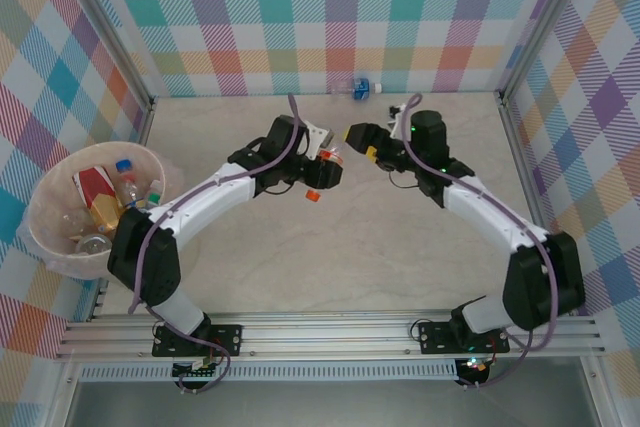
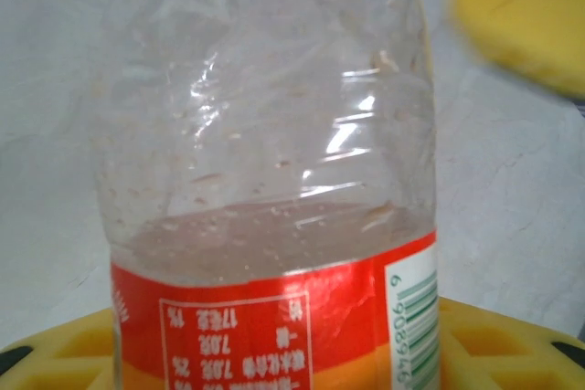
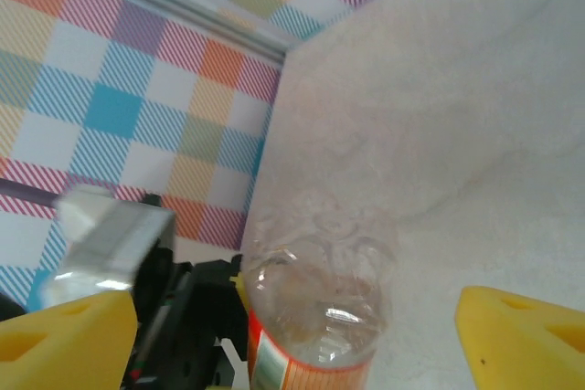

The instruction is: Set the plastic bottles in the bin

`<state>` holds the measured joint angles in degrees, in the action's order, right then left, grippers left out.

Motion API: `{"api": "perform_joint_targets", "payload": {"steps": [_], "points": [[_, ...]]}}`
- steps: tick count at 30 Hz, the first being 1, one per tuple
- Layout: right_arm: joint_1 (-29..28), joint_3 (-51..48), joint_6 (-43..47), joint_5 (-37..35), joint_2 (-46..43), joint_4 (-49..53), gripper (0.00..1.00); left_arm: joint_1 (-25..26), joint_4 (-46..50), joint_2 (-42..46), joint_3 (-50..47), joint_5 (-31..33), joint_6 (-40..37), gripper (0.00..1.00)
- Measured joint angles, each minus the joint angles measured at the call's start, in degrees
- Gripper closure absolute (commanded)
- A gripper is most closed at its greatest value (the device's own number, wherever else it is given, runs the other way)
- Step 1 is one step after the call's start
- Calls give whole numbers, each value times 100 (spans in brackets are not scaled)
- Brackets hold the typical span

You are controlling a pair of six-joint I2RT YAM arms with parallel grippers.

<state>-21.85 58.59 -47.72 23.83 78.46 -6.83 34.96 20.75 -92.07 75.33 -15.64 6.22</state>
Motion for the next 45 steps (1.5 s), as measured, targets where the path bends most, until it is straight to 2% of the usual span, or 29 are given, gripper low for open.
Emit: {"api": "perform_joint_targets", "payload": {"steps": [4, 8, 13, 19, 24, 27, 29, 31, 32, 35, 37, 38, 39, 40, 41, 43, 45], "points": [[170, -205, 90, -573, -710, 46, 0, -28, 262, 507, -94, 616, 153, 50], [195, -210, 280, -1069, -885, 179, 0, -42, 564, 1095, -66, 1322, 356, 50], [195, -236, 483, -1722, -876, 481, 0, -109, 1703, 1908, 420, 2999, 820, 50], [195, -151, 540, -1888, -584, 529, 0, -221, 2830, 2809, 1432, 5029, 1176, 50], [195, 15, 538, -1821, -264, 614, 0, -651, 3770, 3016, 1843, 6441, 1355, 49], [195, 74, 538, -1768, -188, 658, 0, -1316, 4266, 3067, 1891, 6983, 1412, 49], [195, 98, 538, -1735, -155, 671, 0, -2085, 4509, 3071, 1888, 6992, 1403, 48], [195, 131, 538, -1714, -114, 699, 0, -2824, 4612, 3093, 1882, 6734, 1373, 48], [195, 166, 540, -1707, -83, 728, 0, -3209, 4649, 3108, 1860, 6467, 1344, 49], [195, 304, 542, -1668, 2, 826, 0, -3919, 4682, 3088, 1718, 5521, 1228, 49], [195, 378, 570, -1646, 17, 885, 0, -4127, 4686, 2983, 1609, 4885, 1161, 45], [195, 398, 586, -1637, 17, 909, 0, -4183, 4701, 2907, 1576, 4542, 1108, 40], [195, 415, 610, -1631, 17, 942, 0, -4214, 4715, 2844, 1567, 4301, 1078, 32], [195, 422, 627, -1628, 15, 960, 0, -4260, 4719, 2719, 1567, 4033, 1032, 16], [195, 422, 647, -1631, 15, 992, 0, -4304, 4725, 2579, 1567, 3801, 1014, 7], [195, 422, 667, -1633, 13, 1058, 0, -4352, 4728, 2382, 1567, 3421, 951, 0], [195, 420, 671, -1652, 2, 1123, 0, -4376, 4736, 2299, 1569, 3075, 909, 0]]}}
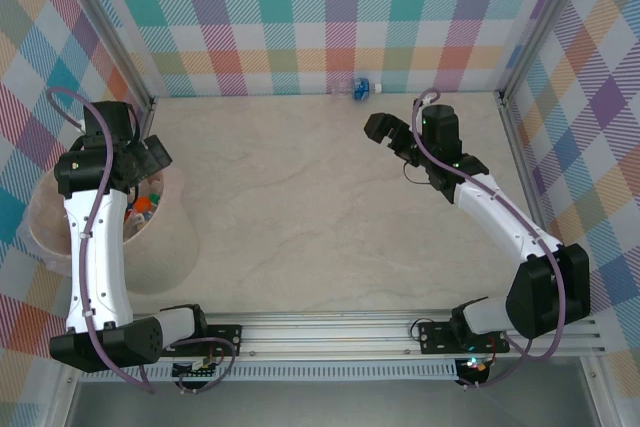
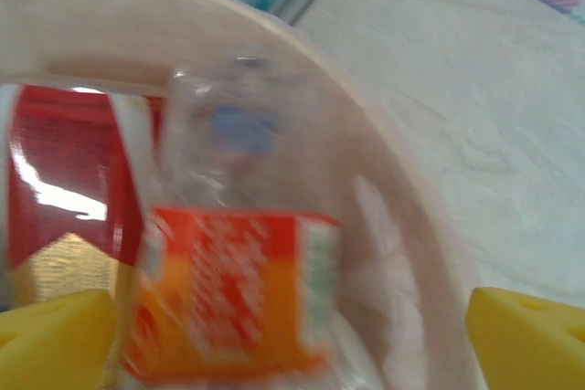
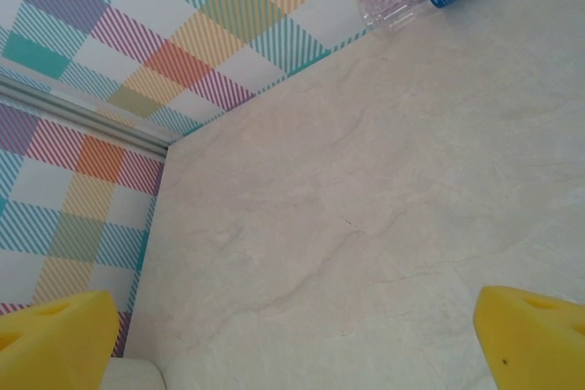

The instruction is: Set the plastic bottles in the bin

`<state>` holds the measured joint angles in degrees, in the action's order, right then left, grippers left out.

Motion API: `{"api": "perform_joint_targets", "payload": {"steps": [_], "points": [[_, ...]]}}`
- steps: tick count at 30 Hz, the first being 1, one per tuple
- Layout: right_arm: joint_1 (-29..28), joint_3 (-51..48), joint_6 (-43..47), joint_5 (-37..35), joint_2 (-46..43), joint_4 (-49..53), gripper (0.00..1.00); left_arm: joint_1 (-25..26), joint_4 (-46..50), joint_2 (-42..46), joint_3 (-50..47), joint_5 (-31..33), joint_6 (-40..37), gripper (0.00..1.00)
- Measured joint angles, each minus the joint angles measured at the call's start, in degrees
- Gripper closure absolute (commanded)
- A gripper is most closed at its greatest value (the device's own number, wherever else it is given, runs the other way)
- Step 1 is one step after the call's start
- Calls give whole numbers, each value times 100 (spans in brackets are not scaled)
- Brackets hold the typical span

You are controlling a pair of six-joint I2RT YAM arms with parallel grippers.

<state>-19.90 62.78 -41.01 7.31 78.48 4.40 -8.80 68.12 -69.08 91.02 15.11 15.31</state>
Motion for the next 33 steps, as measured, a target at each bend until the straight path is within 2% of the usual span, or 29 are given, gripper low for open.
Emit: {"api": "perform_joint_targets", "payload": {"steps": [5, 11, 20, 25, 33], "points": [[0, -2, 66, -76, -79, 90, 0, 0, 131, 22, 337, -400, 4, 0], [0, -24, 129, -131, -116, 133, 0, 0, 105, 166, 413, -575, 7, 0], [0, -280, 170, -286, -190, 221, 0, -48, -424, 20, -229, -984, 212, 0], [0, -295, 278, -350, -203, 267, 0, -74, -380, -59, -420, -1139, 393, 0], [0, -306, 420, -435, -247, 356, 0, -74, -107, -11, 59, -1502, 577, 0]]}}
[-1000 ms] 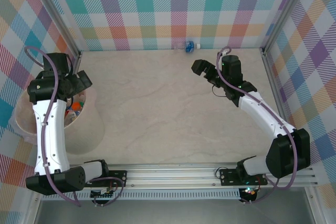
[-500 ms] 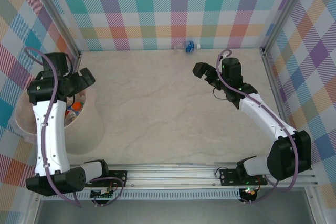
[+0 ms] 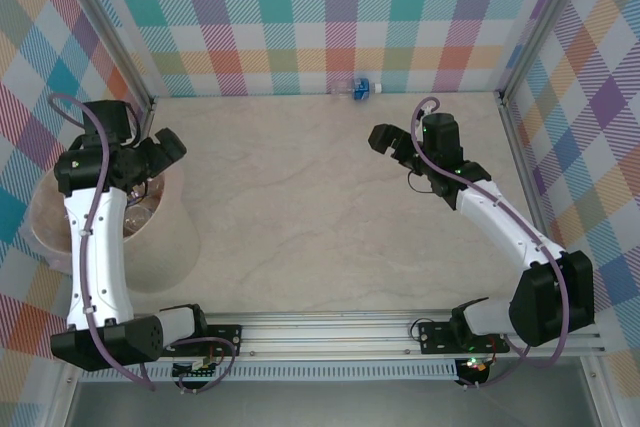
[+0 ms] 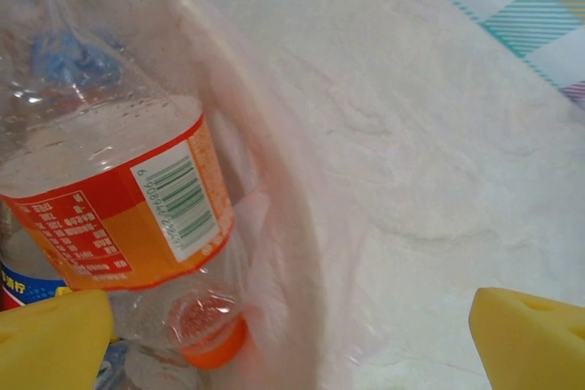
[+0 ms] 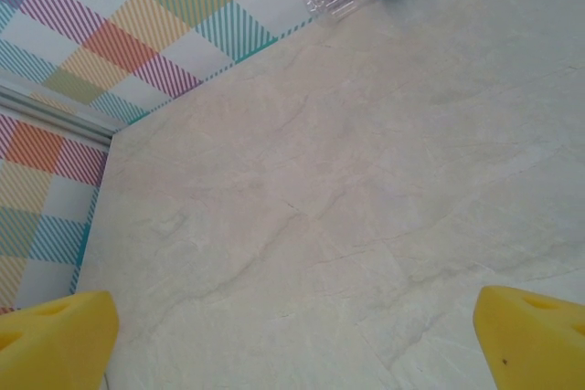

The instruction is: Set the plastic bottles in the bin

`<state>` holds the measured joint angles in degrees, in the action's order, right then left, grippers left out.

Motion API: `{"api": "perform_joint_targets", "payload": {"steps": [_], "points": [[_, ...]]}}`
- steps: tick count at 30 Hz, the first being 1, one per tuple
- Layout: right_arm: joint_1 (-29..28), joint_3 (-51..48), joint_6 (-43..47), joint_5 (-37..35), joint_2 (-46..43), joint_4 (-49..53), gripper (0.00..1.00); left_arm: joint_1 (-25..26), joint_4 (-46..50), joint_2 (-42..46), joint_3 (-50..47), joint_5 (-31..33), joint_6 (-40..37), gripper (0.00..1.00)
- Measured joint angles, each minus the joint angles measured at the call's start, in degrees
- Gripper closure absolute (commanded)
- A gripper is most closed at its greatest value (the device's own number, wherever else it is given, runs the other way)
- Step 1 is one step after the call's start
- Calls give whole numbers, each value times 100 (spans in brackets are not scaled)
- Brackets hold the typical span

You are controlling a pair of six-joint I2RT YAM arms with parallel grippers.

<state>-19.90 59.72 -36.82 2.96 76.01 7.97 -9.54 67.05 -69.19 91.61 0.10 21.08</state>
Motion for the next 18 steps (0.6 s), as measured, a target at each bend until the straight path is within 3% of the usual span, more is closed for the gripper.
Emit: {"api": "perform_joint_targets", "payload": {"steps": [7, 11, 14, 18], "points": [[0, -76, 92, -282, -192, 4, 0, 2, 0, 389, 177, -616, 83, 0], [0, -85, 149, -450, -203, 0, 0, 136, -581, 713, -2, -1375, 278, 0], [0, -98, 173, -553, -203, -13, 0, 579, -1163, 870, -203, -1878, 476, 0], [0, -111, 177, -680, -203, -15, 0, 1661, -1746, 673, -223, -2050, 509, 0]]}}
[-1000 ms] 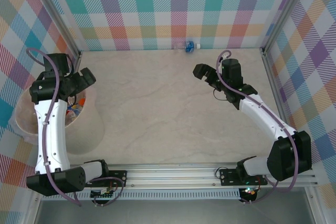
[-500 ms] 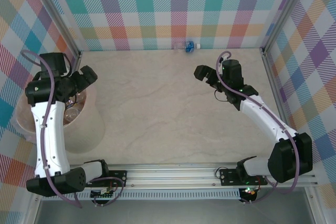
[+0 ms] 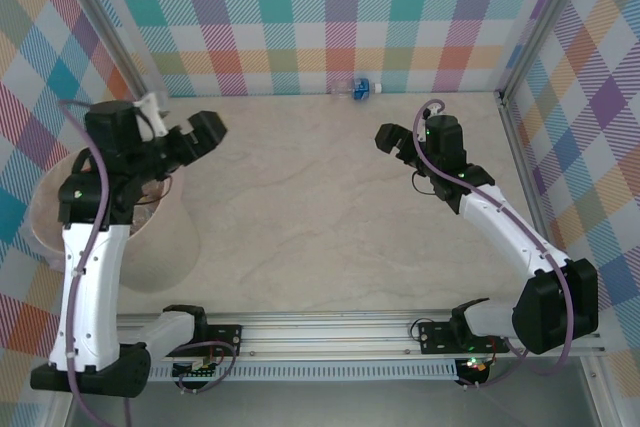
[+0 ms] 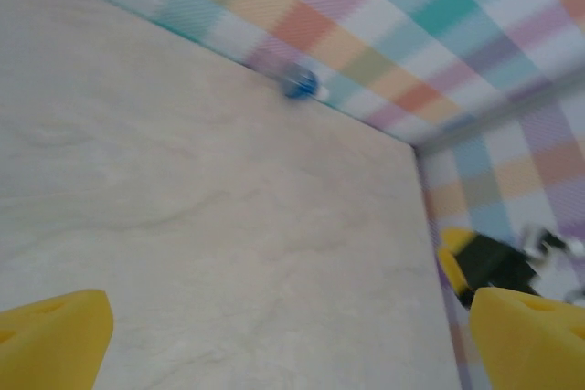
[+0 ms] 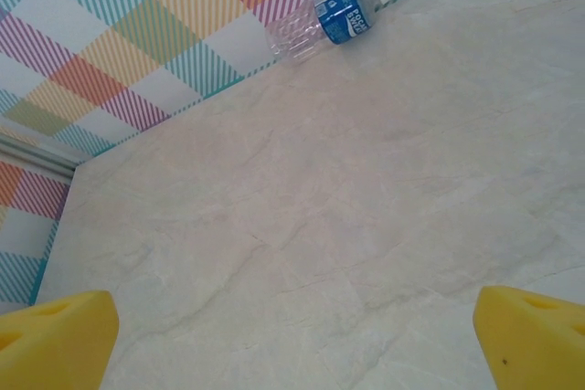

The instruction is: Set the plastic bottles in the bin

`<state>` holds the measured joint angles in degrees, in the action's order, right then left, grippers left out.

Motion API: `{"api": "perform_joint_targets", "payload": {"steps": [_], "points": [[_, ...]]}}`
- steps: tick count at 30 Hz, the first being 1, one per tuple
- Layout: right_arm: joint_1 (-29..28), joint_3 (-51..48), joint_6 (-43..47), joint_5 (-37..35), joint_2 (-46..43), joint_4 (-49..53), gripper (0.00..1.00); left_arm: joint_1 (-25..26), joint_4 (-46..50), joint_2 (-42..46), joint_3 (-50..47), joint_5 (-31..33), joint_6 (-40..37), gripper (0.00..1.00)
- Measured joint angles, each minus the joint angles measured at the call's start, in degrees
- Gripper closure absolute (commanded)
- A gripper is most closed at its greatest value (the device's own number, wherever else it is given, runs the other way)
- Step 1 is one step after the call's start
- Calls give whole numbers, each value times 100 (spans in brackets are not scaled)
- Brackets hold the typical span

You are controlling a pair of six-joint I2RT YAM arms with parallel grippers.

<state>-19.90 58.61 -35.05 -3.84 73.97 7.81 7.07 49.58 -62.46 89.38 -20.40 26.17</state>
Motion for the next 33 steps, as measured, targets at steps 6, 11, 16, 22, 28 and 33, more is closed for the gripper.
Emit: {"api": "perform_joint_targets", "payload": {"steps": [6, 11, 16, 22, 28, 33], "points": [[2, -55, 28, -160, 7, -4, 0, 1154, -844, -654, -55, 81, 2, 0], [61, -52, 179, -186, 149, -4, 0, 1672, -1539, -1502, -72, 284, 11, 0], [291, 33, 345, -125, 623, -2, 0, 1880, -2330, -2559, -42, 619, 153, 0], [837, 796, 461, 402, 1744, 0, 0, 1888, -2817, -4190, 579, 1453, 262, 0], [1270, 1943, 466, 1113, 2929, -22, 0, 1888, -3294, -5259, 1165, 2124, 258, 0], [1488, 2822, 413, 1532, 3810, -127, 0, 1888, -3685, -5735, 1591, 2533, 114, 0]]}}
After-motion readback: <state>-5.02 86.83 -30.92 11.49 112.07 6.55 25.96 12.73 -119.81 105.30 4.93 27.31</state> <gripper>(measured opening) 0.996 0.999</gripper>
